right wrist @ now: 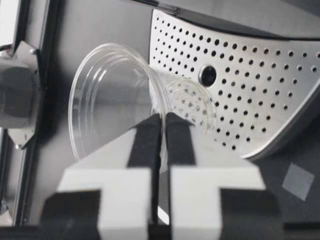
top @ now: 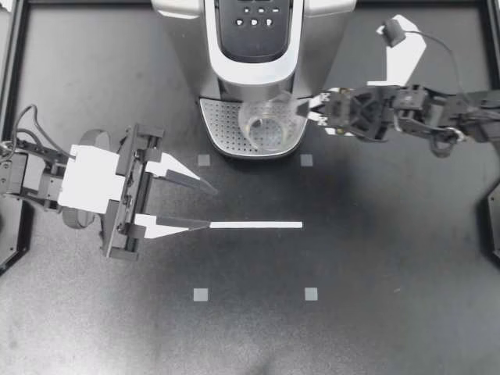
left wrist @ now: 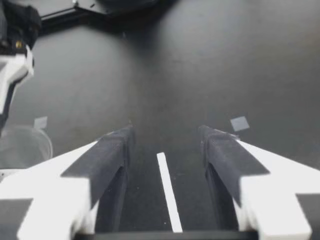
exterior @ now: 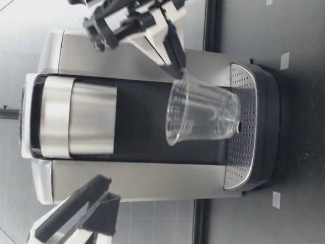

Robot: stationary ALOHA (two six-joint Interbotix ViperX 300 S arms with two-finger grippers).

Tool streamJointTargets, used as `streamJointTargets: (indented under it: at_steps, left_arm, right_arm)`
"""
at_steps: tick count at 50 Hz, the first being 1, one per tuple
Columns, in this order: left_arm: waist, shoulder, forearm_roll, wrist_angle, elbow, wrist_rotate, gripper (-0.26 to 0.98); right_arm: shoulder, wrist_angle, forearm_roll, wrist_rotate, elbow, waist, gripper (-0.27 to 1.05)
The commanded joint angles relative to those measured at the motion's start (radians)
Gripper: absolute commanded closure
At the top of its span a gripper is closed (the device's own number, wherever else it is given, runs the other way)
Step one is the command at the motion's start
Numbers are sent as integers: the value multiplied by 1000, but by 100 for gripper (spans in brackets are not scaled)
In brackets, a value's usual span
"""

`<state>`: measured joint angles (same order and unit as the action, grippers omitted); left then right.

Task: Place the coffee capsule inside the capsule container, then place the cup onto the center of the cup tray, then push the 'Hot Water' and 'Travel Mug' buttons.

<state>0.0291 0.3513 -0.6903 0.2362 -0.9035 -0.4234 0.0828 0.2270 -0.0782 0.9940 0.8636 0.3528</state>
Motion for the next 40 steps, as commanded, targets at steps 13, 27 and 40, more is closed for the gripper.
streamJointTargets:
  at_steps: [13,27,40]
  left_arm:
    - [2,14,2,8,3,2,27]
    - [0,15,2,8,0,2,27]
    - [0,17,2,8,-2,2,27]
  right_arm:
    - [-23,17,17,-2,-43,34,68]
    - [-43,17,34,-2,-57,49,68]
    - [-72,12,54,0,-84,49,68]
